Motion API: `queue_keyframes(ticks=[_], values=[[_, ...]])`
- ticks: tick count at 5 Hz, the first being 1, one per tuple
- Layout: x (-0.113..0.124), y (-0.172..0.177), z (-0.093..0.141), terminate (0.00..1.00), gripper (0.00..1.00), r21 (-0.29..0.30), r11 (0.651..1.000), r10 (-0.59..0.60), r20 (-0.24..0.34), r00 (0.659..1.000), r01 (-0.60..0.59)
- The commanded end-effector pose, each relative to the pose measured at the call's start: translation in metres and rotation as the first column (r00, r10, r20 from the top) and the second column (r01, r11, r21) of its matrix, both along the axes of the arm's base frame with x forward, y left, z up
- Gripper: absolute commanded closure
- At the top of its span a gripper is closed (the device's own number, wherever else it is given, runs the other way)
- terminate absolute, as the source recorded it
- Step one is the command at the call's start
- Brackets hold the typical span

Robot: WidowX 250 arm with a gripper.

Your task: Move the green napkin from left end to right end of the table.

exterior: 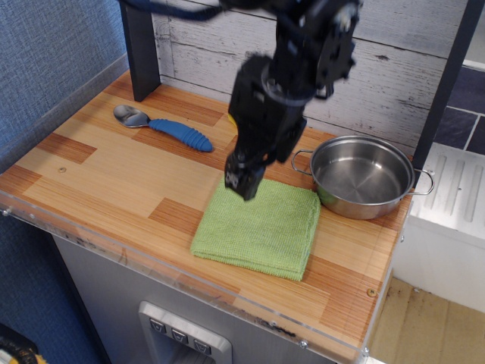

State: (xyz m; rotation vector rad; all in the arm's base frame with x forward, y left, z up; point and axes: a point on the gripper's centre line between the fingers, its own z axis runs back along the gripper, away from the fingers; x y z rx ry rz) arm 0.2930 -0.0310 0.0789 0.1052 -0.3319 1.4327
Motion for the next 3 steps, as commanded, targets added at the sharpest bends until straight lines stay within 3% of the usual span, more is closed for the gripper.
queue_keyframes(ticks=[1,2,3], values=[[-0.0037,-0.0049,0.0291,0.00,0.00,-0.017,1.000,0.010,0.107,0.994,-0.008],[-0.0037,-0.0049,0.0291,0.00,0.00,-0.017,1.000,0.010,0.107,0.994,-0.008],[-0.0037,-0.0049,0.0291,1.00,0.00,-0.017,1.000,0.010,0.107,0.994,-0.008]])
